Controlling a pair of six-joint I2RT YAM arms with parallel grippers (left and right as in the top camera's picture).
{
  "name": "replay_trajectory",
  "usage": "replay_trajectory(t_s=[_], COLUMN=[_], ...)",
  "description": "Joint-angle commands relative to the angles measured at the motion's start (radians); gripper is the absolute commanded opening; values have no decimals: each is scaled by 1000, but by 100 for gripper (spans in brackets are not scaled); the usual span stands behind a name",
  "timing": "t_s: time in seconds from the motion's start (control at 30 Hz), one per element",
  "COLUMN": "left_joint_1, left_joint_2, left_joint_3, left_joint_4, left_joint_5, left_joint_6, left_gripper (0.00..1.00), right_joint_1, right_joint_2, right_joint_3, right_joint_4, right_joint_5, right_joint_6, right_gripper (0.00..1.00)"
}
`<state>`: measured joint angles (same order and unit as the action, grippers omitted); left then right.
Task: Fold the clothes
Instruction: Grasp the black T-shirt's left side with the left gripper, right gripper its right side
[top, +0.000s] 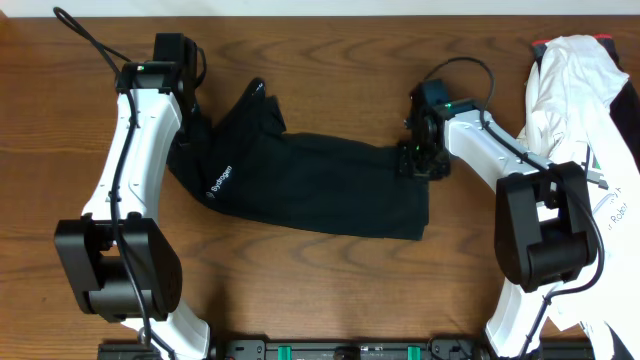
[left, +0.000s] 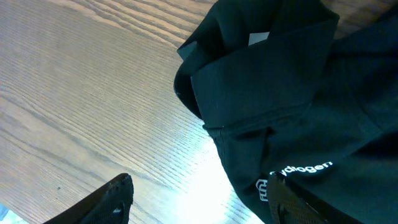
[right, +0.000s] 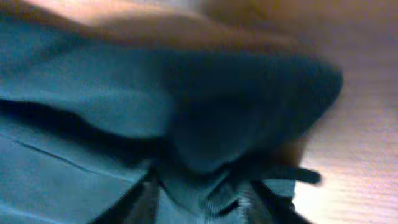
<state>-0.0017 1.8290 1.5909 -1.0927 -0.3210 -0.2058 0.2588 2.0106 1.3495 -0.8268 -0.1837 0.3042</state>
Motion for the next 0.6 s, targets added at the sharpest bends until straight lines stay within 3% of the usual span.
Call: replay_trajectory(t_s=[0.0,0.1,0.3,0.43,0.57], left_joint_1=[3,3,3,3,3], left_joint_2=[0,0,0,0,0], left_joint_3=[-8,-8,-8,-8,-8], left_joint_4=[-3,-3,-3,-2,36], left_joint_5=[-5,-5,-5,3,192], left_joint_6=[2,2,2,2,34], left_gripper=[72,72,73,80,88], right_joint_1=[13,13,6,3,3], right_joint_2=[-13,-17,-98,-212,-323], right_joint_3=[-1,1,12,12,12], right_joint_4=[24,23,-44,-105,-129], right_joint_5=[-89,-98,8,160,187], right_joint_6=[13,0,-19,-5,-6], right_gripper=[26,2,1,1,1])
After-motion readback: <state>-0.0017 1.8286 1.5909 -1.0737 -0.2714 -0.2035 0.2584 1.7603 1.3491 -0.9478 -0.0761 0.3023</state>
